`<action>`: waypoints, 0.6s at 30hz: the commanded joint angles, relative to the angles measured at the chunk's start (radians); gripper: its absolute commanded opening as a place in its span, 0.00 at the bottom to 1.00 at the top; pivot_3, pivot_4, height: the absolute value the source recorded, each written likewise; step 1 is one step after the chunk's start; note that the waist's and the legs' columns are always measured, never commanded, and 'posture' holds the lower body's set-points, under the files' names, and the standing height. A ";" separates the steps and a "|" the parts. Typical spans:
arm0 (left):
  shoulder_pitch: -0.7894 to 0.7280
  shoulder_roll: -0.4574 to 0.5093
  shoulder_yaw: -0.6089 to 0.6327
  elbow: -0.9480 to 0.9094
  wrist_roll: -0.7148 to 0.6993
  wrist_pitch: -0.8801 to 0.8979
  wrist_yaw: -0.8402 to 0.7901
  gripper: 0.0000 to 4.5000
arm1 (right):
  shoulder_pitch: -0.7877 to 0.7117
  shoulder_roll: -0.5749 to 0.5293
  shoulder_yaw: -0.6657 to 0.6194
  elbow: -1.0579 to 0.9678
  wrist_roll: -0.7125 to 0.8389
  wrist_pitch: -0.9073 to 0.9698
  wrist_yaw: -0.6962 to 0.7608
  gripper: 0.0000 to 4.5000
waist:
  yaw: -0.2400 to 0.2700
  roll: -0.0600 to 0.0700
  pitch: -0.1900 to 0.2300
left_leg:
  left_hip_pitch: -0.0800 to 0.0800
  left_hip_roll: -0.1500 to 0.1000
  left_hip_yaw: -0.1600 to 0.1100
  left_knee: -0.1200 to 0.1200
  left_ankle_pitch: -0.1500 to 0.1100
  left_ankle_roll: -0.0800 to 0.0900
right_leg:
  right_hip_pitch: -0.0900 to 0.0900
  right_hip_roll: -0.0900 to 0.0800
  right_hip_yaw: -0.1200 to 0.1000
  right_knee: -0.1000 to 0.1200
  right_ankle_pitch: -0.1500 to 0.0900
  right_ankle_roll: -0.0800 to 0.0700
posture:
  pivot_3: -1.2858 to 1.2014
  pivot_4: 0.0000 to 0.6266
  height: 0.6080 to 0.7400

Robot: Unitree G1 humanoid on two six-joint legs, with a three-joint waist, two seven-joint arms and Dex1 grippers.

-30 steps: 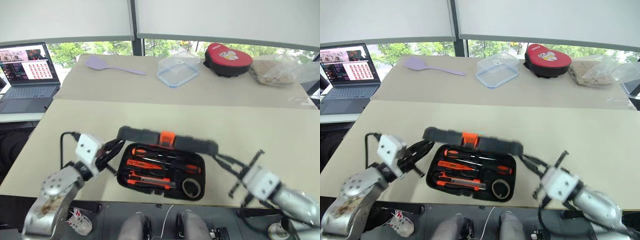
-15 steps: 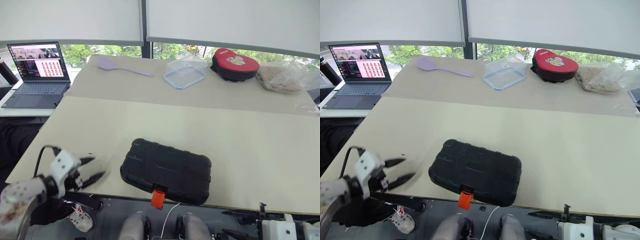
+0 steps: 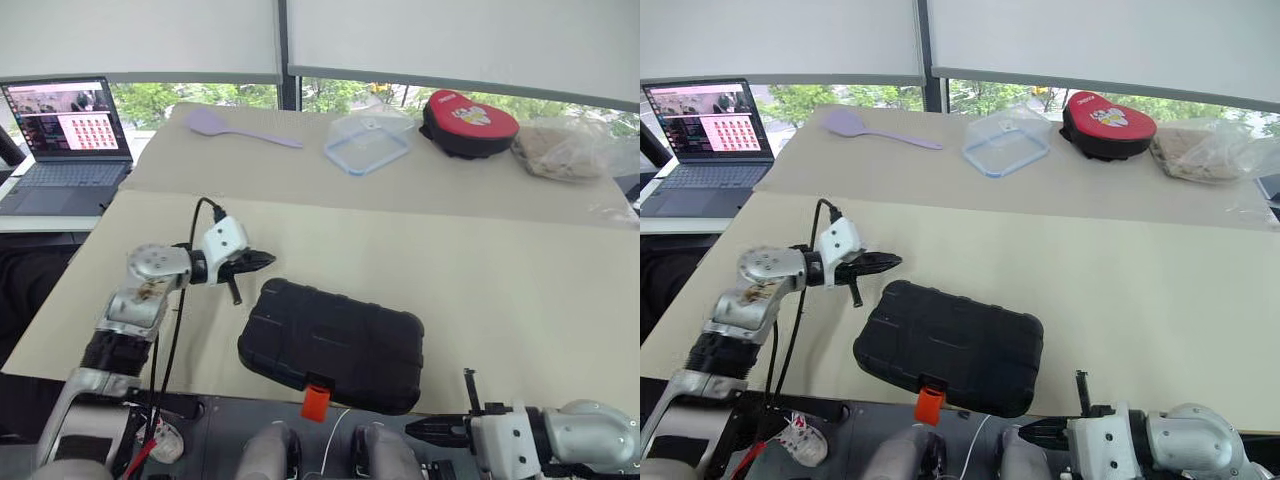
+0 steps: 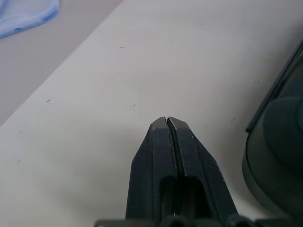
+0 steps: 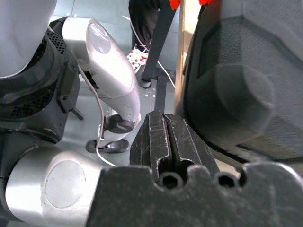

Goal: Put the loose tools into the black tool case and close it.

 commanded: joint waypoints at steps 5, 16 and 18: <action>-0.024 0.015 -0.082 0.002 0.024 -0.085 -0.160 0.01 | -0.224 0.127 -0.003 0.047 -0.051 0.168 -0.203 0.00 | -0.014 -0.002 0.001 | 0.000 0.001 0.000 0.001 0.000 0.000 | -0.001 0.000 0.001 0.001 0.000 0.000 | 0.52 0.24 0.93; -0.014 0.052 -0.034 -0.101 -0.037 0.025 -0.219 0.01 | -0.470 0.182 -0.051 0.156 -0.028 0.444 -0.292 0.00 | -0.022 -0.001 0.001 | -0.004 0.000 -0.001 0.003 0.000 0.001 | -0.002 -0.002 -0.001 0.002 0.001 0.001 | 0.52 0.24 0.93; -0.034 0.056 -0.011 -0.119 -0.057 0.070 -0.214 0.01 | -0.462 0.155 -0.080 0.152 0.014 0.471 -0.254 0.00 | -0.021 -0.001 0.001 | -0.005 0.000 -0.001 0.003 0.000 0.002 | -0.003 -0.001 -0.001 0.002 0.001 0.001 | 0.52 0.24 0.93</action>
